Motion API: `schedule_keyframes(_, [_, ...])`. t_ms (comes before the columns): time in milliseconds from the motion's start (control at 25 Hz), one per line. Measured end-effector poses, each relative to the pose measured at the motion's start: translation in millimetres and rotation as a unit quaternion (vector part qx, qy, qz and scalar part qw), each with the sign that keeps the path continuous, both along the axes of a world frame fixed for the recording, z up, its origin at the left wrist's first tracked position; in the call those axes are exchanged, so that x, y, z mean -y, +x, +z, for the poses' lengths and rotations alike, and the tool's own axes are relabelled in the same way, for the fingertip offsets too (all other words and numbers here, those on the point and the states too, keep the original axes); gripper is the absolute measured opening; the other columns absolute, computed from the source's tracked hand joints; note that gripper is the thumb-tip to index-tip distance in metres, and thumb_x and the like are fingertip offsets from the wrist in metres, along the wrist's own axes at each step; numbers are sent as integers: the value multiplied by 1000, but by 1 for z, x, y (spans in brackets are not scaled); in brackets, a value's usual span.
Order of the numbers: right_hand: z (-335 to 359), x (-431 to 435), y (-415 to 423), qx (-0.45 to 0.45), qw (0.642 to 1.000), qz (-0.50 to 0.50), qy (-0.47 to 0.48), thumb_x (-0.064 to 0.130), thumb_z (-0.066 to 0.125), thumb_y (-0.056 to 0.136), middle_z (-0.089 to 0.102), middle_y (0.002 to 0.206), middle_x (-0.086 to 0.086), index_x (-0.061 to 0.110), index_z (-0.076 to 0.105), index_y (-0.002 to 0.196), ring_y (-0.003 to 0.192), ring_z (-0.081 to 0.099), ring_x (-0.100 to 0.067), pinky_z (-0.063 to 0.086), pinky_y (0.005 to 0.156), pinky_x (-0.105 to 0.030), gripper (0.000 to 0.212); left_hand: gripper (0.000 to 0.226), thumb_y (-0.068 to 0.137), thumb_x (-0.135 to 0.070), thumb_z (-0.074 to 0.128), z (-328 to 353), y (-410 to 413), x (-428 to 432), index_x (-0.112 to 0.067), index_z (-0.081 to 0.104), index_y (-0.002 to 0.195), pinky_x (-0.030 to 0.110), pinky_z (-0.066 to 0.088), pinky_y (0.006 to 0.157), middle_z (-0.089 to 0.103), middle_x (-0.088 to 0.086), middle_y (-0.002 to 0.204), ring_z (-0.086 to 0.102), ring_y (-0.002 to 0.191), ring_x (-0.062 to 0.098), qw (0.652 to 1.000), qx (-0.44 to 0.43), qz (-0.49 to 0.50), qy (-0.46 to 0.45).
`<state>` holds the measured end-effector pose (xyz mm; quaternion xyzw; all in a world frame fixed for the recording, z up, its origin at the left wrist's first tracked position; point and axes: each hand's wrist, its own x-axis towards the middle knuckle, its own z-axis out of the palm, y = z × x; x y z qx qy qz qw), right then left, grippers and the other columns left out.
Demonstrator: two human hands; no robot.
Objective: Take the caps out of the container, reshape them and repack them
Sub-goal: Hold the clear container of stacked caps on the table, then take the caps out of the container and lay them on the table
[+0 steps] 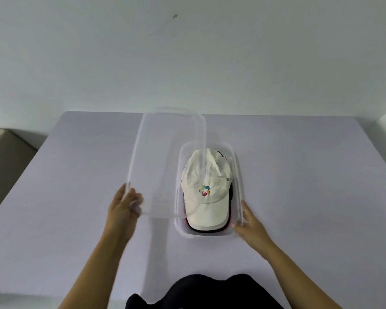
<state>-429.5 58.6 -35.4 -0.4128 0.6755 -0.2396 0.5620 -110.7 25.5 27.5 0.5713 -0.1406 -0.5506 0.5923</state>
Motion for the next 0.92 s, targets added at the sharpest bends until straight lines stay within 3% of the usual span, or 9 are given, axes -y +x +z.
schedule_keyframes(160, [-6,-1,5,-13,1000,7,-6,8,51,91,32,152,-2,40,6,147,96,56,-17,52,87,-44,78,20,97,-9,46,-3,72,1,-23,59,93,12,35,40,61,-3,61,61,48,3,999,32,37,19])
schedule_keyframes(320, [-7,-1,5,-10,1000,4,-7,4,49,93,29,154,-3,37,4,147,105,51,-16,51,92,-39,77,18,98,-9,45,-40,90,-7,-21,57,92,12,32,38,47,1,75,59,46,3,997,31,5,67])
schedule_keyframes(440, [-4,1,6,-22,1000,13,-1,4,48,93,28,154,-2,35,2,147,102,53,-17,52,92,-37,77,17,98,-12,46,-68,79,-10,-13,56,112,13,34,39,49,2,75,56,50,5,990,55,-48,117])
schedule_keyframes(560, [-2,2,6,-31,999,26,2,4,48,94,25,155,-3,36,0,147,108,51,-18,51,94,-38,79,46,96,-19,52,-86,77,-8,-19,41,140,27,44,58,53,5,88,51,68,18,966,156,-115,172])
schedule_keyframes(640, [-1,3,6,-34,999,34,5,5,48,94,22,156,-3,35,-2,147,113,50,-20,50,93,-38,79,64,90,-24,62,-93,82,-3,-27,32,146,42,49,83,53,9,113,57,94,32,927,268,-174,195])
schedule_keyframes(720, [0,3,6,-36,999,40,6,6,48,94,20,156,-2,37,-3,146,119,49,-23,49,94,-37,79,69,85,-22,68,-96,84,1,-27,34,144,49,45,100,47,13,129,52,117,33,895,341,-203,204])
schedule_keyframes(920, [-1,4,5,-36,998,51,22,9,48,95,20,156,2,39,-5,146,112,53,-20,50,92,-36,79,61,84,-21,66,-107,83,9,-22,42,140,48,39,105,43,18,131,46,119,37,836,419,-238,263])
